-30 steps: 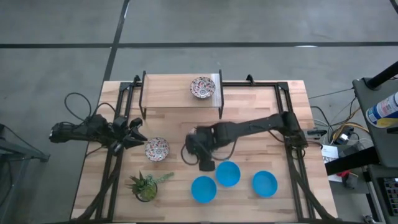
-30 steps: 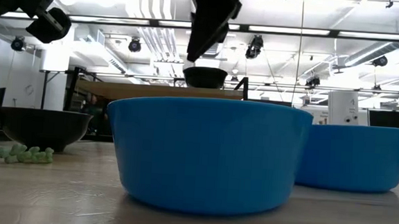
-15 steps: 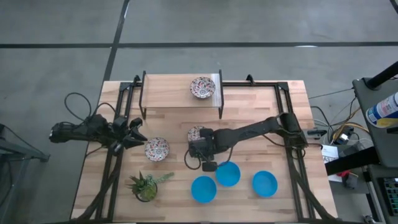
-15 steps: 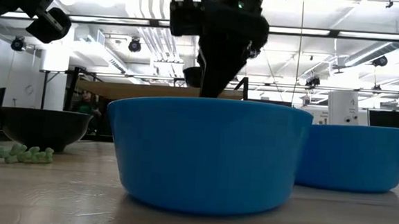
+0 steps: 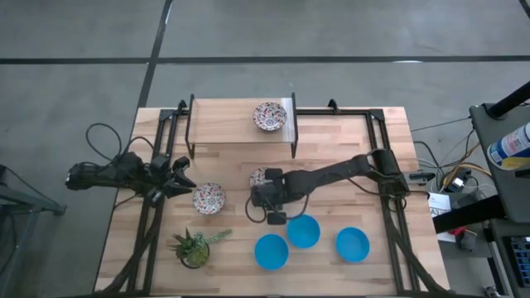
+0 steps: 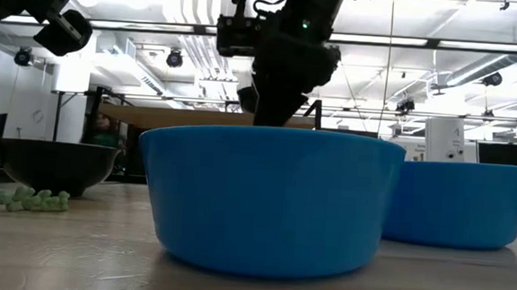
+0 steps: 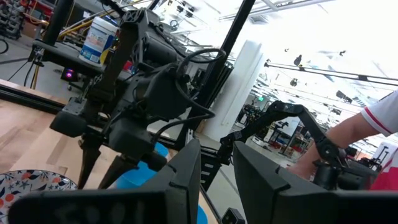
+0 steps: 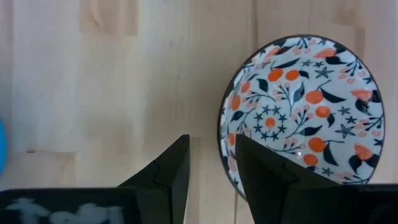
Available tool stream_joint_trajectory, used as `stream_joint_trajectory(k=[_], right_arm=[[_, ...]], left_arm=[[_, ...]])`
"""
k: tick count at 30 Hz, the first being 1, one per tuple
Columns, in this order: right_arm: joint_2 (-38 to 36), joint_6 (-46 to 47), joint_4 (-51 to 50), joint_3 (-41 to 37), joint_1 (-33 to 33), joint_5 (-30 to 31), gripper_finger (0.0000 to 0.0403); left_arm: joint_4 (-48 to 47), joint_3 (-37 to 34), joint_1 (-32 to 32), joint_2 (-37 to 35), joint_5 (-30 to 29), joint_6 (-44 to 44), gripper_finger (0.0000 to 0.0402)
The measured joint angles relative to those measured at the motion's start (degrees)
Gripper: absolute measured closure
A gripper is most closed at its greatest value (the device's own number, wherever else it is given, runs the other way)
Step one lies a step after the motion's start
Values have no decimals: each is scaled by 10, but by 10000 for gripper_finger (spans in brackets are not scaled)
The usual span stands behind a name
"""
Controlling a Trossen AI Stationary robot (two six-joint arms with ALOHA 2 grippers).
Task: Pick & Place Mini bowls
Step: Stack the white patterned bowl on the white patterned bowl on the shelf
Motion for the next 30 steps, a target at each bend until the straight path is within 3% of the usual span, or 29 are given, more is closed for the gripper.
stream_joint_trajectory(k=[17,30], right_arm=[[0,-2,36,-34,-15,-1,283],[1,18,42,-34,-19,-7,345]], left_arm=[[0,0,0,0,0,0,312],[0,0,0,0,0,0,312]])
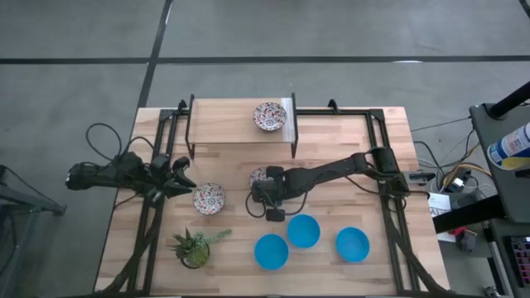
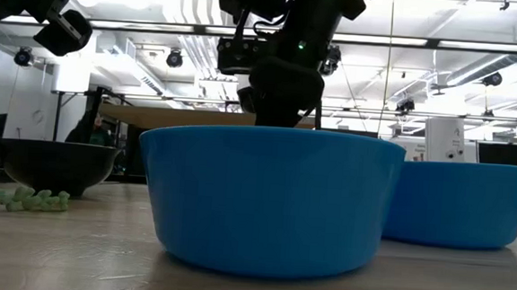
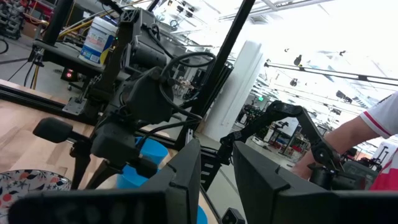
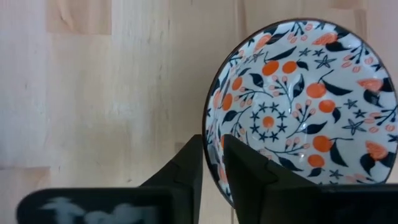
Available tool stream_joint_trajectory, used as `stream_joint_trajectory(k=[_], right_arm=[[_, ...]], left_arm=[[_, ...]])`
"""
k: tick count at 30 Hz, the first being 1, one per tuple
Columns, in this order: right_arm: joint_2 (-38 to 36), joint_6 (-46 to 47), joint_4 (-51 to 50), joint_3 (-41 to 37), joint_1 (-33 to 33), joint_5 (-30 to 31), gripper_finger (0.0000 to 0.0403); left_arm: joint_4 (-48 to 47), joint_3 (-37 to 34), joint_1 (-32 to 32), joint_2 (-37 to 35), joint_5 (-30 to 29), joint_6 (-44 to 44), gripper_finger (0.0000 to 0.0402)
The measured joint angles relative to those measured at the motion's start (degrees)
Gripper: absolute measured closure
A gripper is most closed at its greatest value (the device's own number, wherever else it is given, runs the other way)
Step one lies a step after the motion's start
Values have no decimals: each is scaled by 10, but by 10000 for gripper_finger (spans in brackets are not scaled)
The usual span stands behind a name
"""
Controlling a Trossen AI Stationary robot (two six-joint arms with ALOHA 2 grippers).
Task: Pick & Place Mini bowls
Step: Stack the white patterned bowl on the white patterned bowl on the shelf
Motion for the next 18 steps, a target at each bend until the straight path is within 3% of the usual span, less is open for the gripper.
stream_joint_trajectory(k=[18], right_arm=[[4,68,-17,12,-1,-9,391]], left_arm=[[0,0,0,0,0,0,312]])
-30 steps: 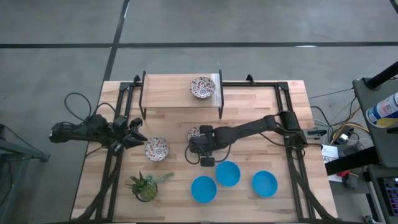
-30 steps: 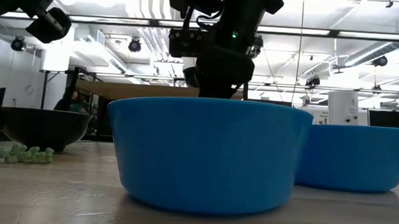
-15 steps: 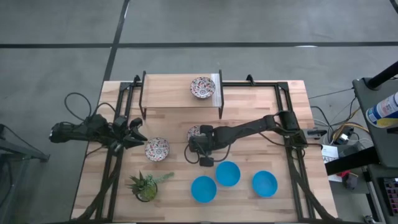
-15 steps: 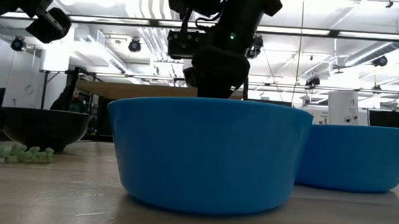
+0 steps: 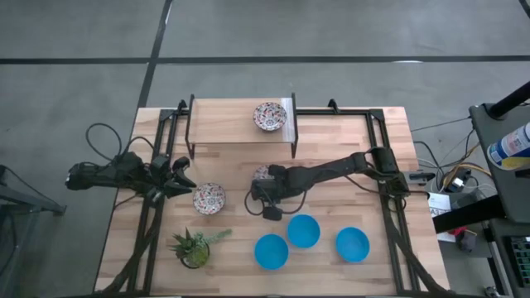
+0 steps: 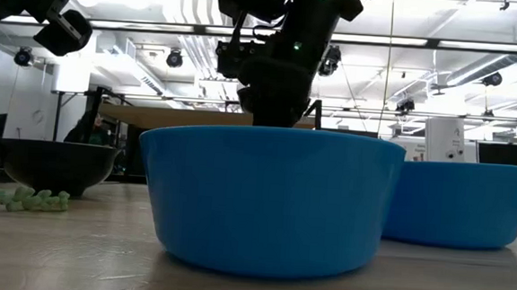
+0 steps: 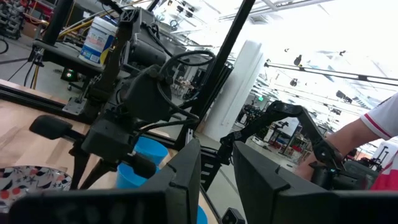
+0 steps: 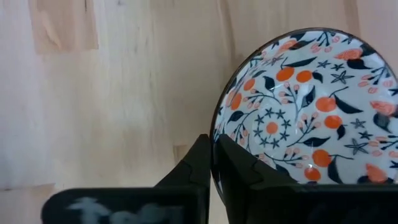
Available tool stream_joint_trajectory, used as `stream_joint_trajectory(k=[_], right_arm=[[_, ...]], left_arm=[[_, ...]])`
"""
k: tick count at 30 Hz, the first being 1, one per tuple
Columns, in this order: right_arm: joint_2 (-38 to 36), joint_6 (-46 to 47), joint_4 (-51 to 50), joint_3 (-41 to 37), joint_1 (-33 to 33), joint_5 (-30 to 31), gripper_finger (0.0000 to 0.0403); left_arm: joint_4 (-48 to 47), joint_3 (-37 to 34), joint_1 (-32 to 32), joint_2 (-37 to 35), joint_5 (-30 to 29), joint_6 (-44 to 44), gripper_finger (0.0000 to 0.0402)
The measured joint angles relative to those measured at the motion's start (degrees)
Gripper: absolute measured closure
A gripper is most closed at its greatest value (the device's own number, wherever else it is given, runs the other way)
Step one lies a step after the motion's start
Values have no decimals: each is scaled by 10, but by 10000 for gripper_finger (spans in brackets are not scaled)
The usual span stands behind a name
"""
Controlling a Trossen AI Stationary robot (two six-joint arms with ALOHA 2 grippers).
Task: Pick & Place Mini bowls
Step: Stack the white patterned bowl on the white patterned bowl on the shelf
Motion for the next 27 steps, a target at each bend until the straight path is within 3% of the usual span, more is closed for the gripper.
stream_joint_trajectory(k=[10,27], right_arm=[[2,-6,-101,100,9,-13,395],[2,-66,-248,293,12,29,395]], left_arm=[[0,0,0,0,0,0,312],[0,0,0,0,0,0,312]])
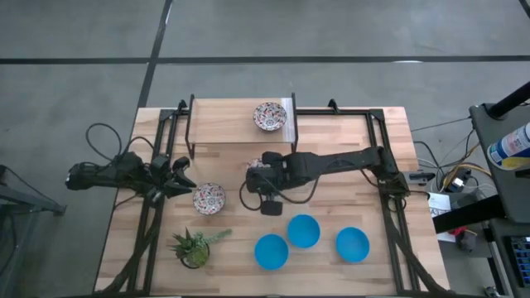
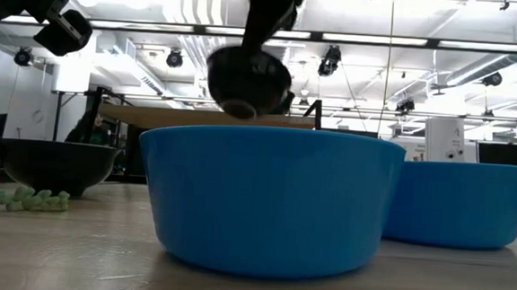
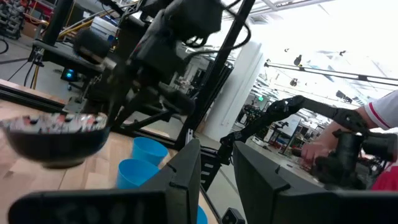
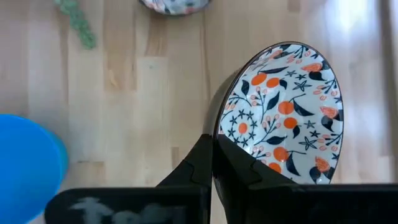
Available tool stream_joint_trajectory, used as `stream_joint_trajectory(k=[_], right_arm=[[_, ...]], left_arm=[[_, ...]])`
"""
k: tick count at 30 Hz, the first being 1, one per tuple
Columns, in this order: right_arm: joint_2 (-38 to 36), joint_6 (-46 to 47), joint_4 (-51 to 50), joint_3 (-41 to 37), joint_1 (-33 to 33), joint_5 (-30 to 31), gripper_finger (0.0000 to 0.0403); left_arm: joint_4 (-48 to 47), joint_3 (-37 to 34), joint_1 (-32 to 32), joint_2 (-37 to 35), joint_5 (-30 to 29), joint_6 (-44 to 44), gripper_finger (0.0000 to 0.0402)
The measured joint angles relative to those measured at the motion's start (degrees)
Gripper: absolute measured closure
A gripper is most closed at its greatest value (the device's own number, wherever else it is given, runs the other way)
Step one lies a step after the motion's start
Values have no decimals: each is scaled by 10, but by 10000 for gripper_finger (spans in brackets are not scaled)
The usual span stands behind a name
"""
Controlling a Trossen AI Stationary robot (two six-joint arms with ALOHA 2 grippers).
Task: Pick & Place Mini bowls
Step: Stack the white patterned bowl on the white patterned bowl on the shelf
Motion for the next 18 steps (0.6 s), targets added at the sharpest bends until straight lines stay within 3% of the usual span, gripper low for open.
stream_joint_trajectory(k=[10,18], right_arm=[[0,-58,-46,108,-4,84,395],[-3,-60,-73,127,-41,160,395]], left_arm=[[0,0,0,0,0,0,312],[0,0,0,0,0,0,312]])
